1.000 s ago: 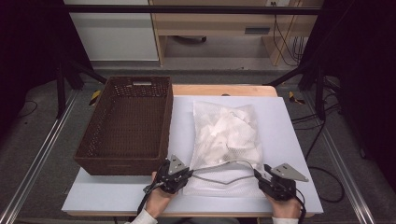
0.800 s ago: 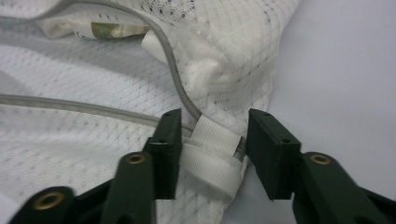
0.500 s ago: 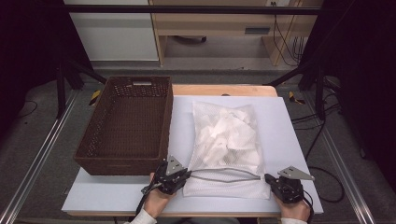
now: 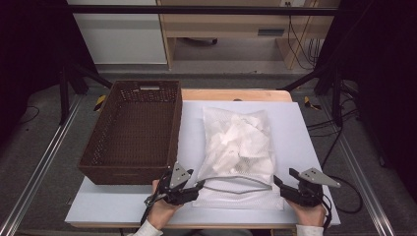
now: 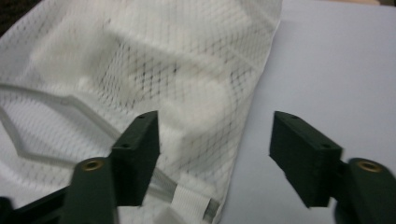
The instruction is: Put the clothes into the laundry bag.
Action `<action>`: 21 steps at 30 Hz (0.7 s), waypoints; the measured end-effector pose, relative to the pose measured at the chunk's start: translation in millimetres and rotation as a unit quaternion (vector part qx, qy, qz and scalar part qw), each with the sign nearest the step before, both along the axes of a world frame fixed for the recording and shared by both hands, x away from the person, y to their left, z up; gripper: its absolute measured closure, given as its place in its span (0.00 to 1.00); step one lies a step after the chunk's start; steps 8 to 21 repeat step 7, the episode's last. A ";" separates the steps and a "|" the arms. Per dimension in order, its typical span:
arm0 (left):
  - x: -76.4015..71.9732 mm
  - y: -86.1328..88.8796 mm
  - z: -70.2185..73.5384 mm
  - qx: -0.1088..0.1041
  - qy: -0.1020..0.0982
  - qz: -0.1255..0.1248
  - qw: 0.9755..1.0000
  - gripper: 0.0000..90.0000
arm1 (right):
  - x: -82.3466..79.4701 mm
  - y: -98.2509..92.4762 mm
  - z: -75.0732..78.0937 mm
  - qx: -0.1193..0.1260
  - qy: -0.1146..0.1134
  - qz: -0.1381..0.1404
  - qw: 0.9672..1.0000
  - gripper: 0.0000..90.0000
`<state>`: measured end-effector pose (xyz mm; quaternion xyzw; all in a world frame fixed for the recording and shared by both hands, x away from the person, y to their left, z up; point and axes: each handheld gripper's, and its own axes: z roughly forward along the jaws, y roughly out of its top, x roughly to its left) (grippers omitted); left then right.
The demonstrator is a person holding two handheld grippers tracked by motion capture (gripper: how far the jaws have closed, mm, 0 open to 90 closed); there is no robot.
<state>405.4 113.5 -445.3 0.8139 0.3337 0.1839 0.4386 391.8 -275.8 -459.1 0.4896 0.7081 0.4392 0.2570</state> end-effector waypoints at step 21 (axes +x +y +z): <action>-3.7 11.4 6.5 -0.016 0.015 -0.026 0.999 0.38 | 12.8 -5.5 12.9 0.023 -0.010 -0.027 0.999 0.20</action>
